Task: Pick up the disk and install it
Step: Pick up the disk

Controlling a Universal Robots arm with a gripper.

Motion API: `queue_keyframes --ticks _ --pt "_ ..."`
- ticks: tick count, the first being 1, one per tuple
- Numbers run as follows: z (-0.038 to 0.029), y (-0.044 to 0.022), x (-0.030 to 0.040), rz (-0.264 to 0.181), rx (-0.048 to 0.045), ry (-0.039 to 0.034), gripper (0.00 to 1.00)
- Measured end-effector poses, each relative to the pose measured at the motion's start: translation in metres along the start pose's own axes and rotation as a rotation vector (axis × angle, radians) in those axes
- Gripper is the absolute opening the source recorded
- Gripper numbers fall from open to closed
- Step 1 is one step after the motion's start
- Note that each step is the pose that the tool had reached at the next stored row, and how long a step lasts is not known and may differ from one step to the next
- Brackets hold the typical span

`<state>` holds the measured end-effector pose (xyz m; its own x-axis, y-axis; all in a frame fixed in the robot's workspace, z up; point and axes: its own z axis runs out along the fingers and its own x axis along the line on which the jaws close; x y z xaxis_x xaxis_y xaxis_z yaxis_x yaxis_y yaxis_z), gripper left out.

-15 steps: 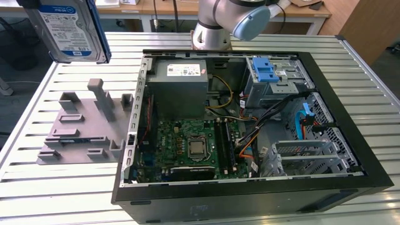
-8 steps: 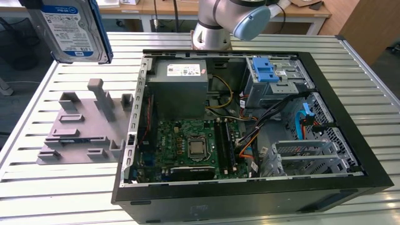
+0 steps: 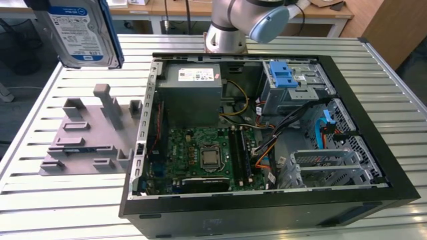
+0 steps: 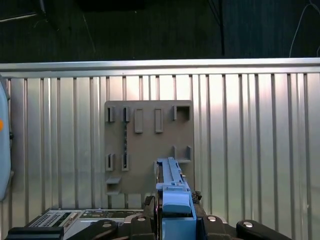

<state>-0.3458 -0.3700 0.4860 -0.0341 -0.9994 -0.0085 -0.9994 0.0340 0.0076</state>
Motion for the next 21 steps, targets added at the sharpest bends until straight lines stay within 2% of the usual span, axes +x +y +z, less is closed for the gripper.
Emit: queue_keyframes --ticks 21 --pt "-0.0005 -0.0603 0.0177 0.000 -0.0039 0.0000 0.37"
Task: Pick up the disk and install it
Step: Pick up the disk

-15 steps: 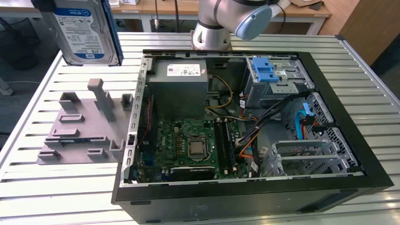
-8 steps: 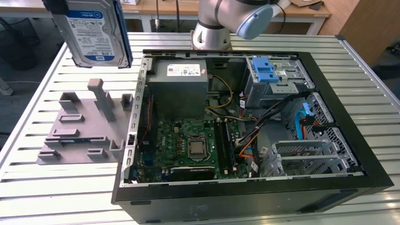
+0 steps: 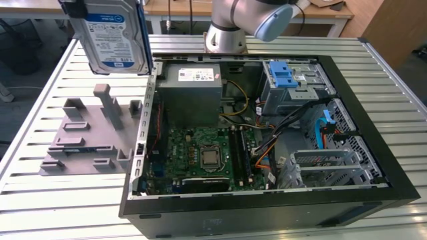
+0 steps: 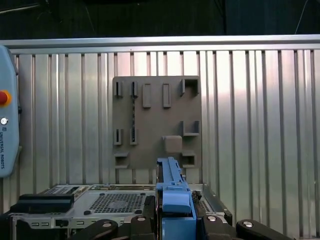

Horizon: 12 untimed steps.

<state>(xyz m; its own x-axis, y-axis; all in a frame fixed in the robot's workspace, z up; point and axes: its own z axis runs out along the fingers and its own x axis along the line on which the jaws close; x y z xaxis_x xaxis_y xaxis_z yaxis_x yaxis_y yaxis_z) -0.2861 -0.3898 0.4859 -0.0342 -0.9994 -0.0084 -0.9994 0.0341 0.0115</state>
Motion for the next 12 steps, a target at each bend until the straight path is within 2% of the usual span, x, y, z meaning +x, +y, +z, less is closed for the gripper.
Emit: queue_keyframes --ticks 12 --pt "-0.0005 -0.0354 0.0103 0.000 -0.0025 0.0001 0.37"
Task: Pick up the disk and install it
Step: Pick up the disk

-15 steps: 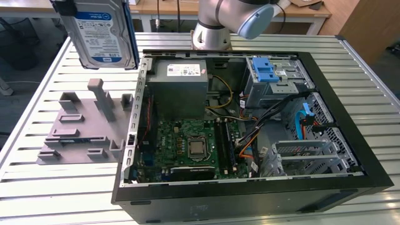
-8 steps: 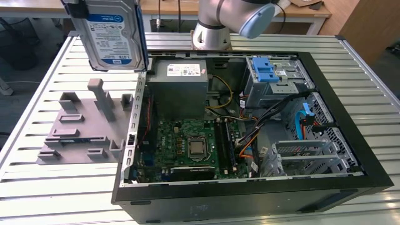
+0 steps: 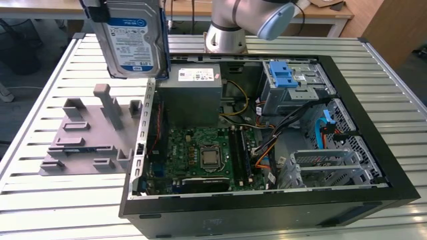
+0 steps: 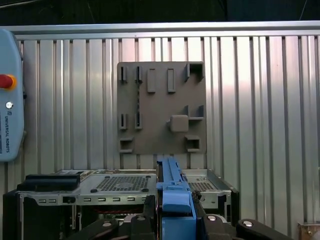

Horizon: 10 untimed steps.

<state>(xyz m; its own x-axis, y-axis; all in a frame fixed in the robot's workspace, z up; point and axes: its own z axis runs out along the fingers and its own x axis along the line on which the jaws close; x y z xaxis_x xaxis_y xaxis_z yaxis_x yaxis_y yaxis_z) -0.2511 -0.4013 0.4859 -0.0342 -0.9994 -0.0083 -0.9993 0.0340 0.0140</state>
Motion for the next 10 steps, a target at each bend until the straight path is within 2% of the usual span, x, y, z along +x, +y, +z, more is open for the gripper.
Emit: queue_keyframes --ticks 10 --pt "-0.0005 -0.0293 0.0082 0.000 -0.0024 0.0001 0.37"
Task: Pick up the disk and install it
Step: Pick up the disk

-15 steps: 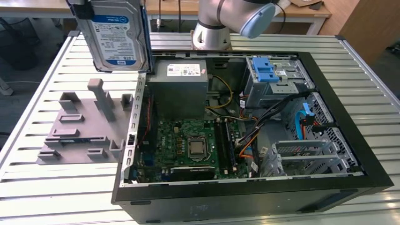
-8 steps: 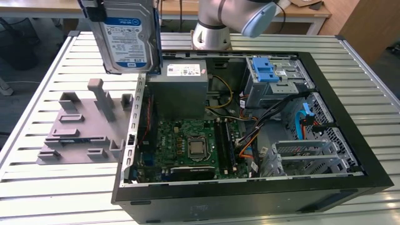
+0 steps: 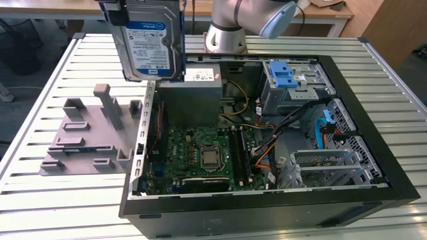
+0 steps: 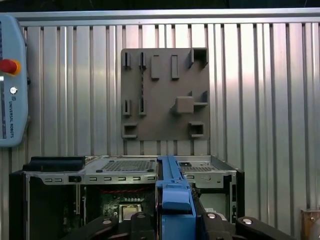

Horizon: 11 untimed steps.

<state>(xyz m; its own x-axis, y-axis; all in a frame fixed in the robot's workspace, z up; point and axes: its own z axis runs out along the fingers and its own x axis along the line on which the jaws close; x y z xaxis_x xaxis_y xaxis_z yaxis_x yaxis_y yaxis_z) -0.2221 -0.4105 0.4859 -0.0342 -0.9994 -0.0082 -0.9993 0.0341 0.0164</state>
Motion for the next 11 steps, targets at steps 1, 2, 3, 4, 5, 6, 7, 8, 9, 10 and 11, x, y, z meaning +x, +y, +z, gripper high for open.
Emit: queue_keyframes --ticks 1,2,3,4,5,6,7,8,9,10,11 --pt "-0.0001 -0.0027 0.0006 0.000 -0.0003 0.0000 0.37" --pt "-0.0001 -0.0053 0.0012 0.000 -0.0006 0.0000 0.37" --pt "-0.0001 -0.0077 0.0017 0.000 -0.0008 0.0000 0.37" --pt "-0.0002 -0.0095 0.0018 0.000 -0.0009 0.0000 0.37" --pt "-0.0002 -0.0102 0.0018 0.000 -0.0010 0.0000 0.37" --pt "-0.0002 -0.0102 0.0018 0.000 -0.0010 0.0000 0.37" --pt "-0.0002 -0.0102 0.0018 0.000 -0.0009 0.0000 0.37" --pt "-0.0002 -0.0104 0.0018 0.000 -0.0009 0.0000 0.37" --pt "-0.0002 -0.0104 0.0018 0.000 -0.0010 0.0000 0.37" --pt "-0.0002 -0.0104 0.0018 0.000 -0.0010 0.0000 0.37" --pt "-0.0002 -0.0104 0.0018 0.000 -0.0009 0.0000 0.37"
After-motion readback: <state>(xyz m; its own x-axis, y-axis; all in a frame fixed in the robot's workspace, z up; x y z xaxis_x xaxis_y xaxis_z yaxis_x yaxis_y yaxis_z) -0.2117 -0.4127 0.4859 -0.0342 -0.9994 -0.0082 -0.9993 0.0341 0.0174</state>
